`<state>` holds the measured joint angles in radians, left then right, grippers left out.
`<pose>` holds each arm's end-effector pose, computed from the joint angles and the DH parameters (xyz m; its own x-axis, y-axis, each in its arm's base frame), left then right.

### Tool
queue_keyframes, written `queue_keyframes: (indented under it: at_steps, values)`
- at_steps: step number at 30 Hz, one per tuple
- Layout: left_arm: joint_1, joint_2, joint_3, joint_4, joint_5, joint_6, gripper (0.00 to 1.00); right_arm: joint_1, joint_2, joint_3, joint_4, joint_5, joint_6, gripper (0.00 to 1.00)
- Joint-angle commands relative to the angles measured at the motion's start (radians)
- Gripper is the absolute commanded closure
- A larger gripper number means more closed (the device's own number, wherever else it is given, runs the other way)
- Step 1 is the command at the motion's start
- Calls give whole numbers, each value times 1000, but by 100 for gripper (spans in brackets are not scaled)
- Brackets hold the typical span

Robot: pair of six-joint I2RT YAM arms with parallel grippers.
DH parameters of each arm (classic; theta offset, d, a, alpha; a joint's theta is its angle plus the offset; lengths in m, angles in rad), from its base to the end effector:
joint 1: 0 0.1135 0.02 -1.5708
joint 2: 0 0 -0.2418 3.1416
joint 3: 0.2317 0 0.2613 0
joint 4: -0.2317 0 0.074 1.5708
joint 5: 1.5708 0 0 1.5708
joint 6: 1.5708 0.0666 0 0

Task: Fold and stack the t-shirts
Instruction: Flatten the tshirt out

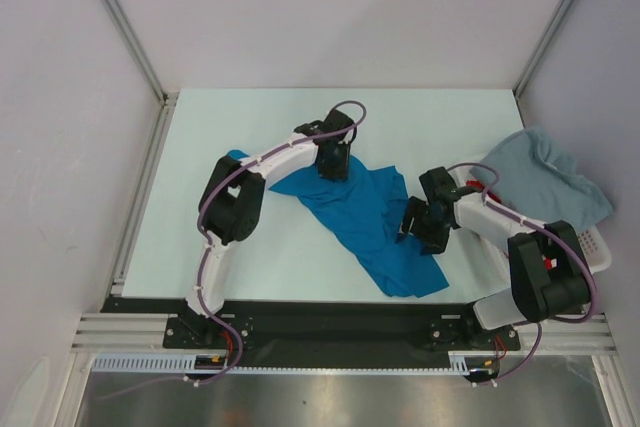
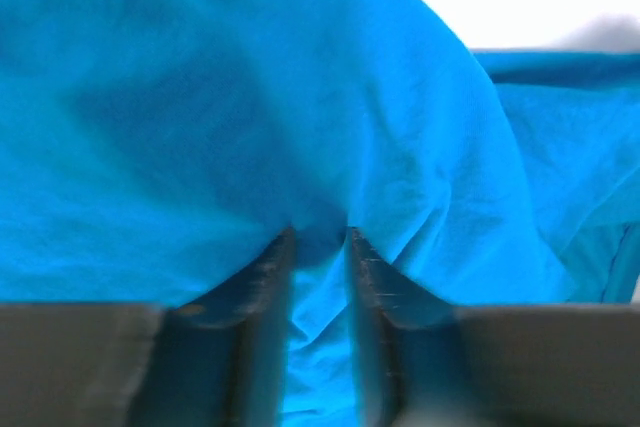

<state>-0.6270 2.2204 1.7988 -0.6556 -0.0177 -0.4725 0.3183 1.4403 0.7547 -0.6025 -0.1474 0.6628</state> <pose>0.3971 -0.2862 0.1329 -0.8989 0.0894 -0.4290 0.1918 0.9605 -0.2018 0.2462 0.0914 0.1043 -0.9334 0.3333 -0.1331 0.2865 0.9154 0.2828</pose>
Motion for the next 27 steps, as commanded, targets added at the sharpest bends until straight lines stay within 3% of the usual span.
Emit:
queue_keyframes:
  at_steps: [1, 7, 8, 11, 15, 22, 27]
  values:
    - [16, -16, 11, 7, 38, 14, 72, 28, 38, 38, 40, 69, 20, 27]
    - [46, -86, 24, 1, 21, 43, 100, 33, 6, 69, 12, 146, 24, 53]
    - [49, -97, 19, 1, 21, 51, 100, 33, -1, 74, -2, 146, 12, 66]
    - [61, -149, -12, 22, 21, 64, 100, 33, -27, 86, -9, 190, 0, 86]
    - [70, -203, -32, 28, 21, 81, 100, 33, -49, 135, -54, 235, -32, 100]
    - [125, -335, 36, 24, -50, 138, 99, 9, -69, 317, -77, 374, -104, 100]
    - [222, -415, 125, 50, -56, 195, 100, -85, -46, 573, 32, 433, -117, 100]
